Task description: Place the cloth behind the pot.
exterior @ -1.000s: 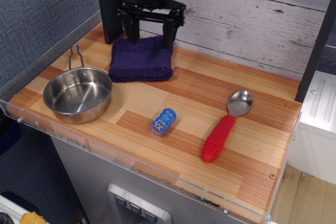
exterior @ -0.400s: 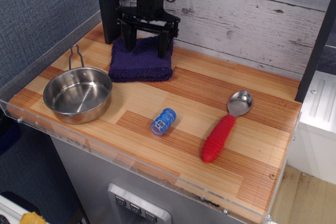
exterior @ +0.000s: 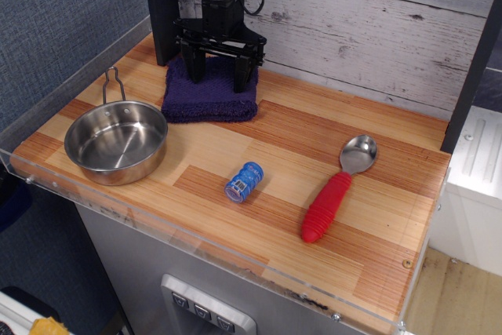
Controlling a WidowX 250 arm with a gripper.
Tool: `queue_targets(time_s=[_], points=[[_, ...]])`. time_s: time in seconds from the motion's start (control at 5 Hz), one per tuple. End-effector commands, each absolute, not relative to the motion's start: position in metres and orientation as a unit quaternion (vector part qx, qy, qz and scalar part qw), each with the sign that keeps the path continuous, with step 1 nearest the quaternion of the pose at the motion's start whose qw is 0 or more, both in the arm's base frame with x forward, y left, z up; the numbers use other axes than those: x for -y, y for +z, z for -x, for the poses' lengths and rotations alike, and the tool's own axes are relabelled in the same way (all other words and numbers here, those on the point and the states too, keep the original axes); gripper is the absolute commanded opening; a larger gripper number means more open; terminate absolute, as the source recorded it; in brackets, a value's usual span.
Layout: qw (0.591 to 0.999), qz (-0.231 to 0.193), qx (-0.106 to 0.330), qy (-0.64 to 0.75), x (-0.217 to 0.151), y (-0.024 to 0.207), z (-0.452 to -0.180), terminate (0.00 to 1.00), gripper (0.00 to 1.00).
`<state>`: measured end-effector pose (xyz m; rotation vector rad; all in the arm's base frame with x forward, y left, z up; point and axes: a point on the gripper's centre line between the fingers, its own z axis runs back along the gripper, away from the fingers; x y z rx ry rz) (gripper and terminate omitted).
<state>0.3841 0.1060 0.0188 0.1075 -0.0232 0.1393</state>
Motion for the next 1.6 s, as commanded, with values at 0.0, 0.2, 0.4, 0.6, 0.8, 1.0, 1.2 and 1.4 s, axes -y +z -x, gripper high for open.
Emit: queue_targets(time_s=[0.0, 0.2, 0.4, 0.6, 0.8, 1.0, 1.2, 1.4], points=[[0.996, -0.046, 0.010, 0.074, -0.111, 0.015, -0.370, 0.00, 1.00], [0.997, -0.032, 0.011, 0.063, -0.095, 0.012, -0.370, 0.00, 1.00], [0.999, -0.016, 0.012, 0.051, -0.073, 0.009, -0.373, 0.00, 1.00], [0.999, -0.008, 0.018, 0.026, -0.046, 0.007, -0.379, 0.00, 1.00], [1.000, -0.007, 0.018, -0.008, -0.020, 0.006, -0.378, 0.00, 1.00], [0.999, -0.002, 0.021, -0.039, 0.003, 0.009, -0.374, 0.00, 1.00], [0.997, 0.003, 0.028, -0.069, 0.025, 0.012, -0.370, 0.00, 1.00], [0.995, 0.012, 0.028, -0.099, 0.049, 0.013, -0.364, 0.00, 1.00]])
